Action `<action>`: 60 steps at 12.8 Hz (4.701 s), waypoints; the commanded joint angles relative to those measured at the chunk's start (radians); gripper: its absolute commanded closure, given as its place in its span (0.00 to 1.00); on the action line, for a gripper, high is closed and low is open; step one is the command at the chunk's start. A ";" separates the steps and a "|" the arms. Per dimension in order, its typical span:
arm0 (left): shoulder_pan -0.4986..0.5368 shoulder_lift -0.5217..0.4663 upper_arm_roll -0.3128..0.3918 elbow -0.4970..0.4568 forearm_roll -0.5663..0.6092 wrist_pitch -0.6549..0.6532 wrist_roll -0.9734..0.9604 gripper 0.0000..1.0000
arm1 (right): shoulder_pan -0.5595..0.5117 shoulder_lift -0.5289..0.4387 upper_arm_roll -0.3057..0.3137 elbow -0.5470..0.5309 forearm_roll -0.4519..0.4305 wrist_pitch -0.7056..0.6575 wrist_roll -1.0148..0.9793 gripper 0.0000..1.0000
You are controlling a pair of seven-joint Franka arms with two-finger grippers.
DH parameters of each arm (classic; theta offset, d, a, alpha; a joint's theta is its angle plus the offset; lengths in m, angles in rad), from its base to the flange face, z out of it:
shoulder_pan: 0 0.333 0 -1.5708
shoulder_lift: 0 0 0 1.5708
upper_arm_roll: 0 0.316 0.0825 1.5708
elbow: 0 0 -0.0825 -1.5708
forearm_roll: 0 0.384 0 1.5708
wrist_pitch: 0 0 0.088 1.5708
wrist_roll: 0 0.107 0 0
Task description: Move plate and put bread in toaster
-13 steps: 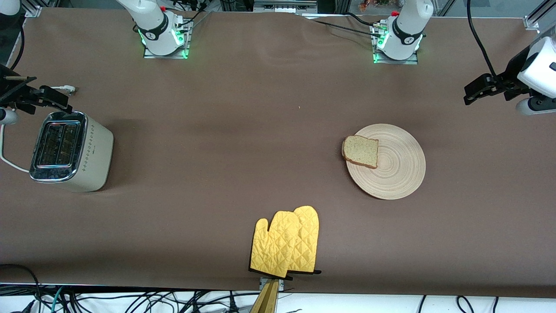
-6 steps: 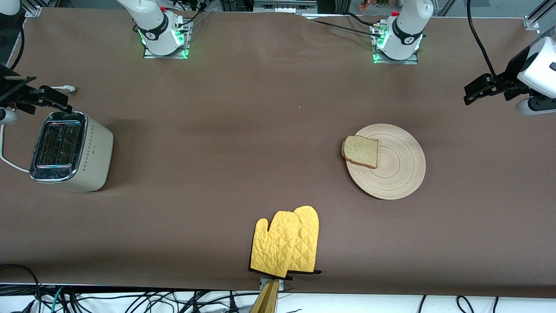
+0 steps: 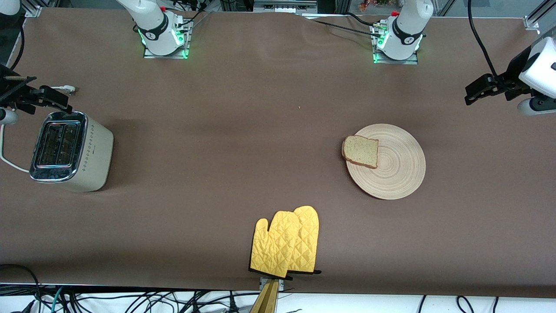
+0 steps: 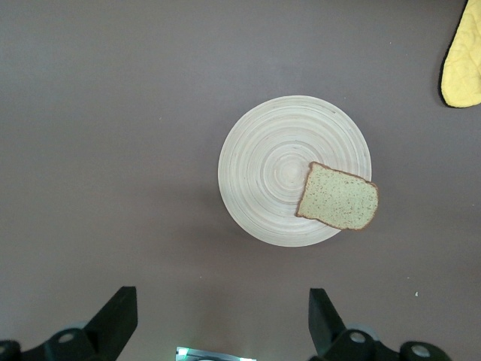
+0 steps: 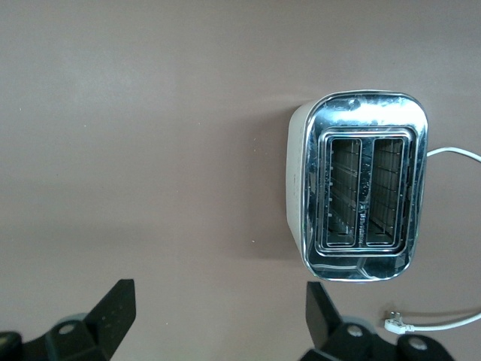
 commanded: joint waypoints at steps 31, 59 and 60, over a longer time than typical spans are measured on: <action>0.124 0.000 0.007 -0.471 -0.016 0.540 0.100 0.00 | 0.000 0.011 0.002 0.029 0.013 -0.023 -0.016 0.00; 0.486 0.608 -0.105 -0.462 -0.845 0.476 1.192 0.50 | 0.001 0.011 0.002 0.046 0.013 -0.090 -0.011 0.00; 0.486 0.611 -0.105 -0.464 -0.845 0.481 1.194 0.65 | 0.001 0.013 0.002 0.046 0.013 -0.089 -0.012 0.00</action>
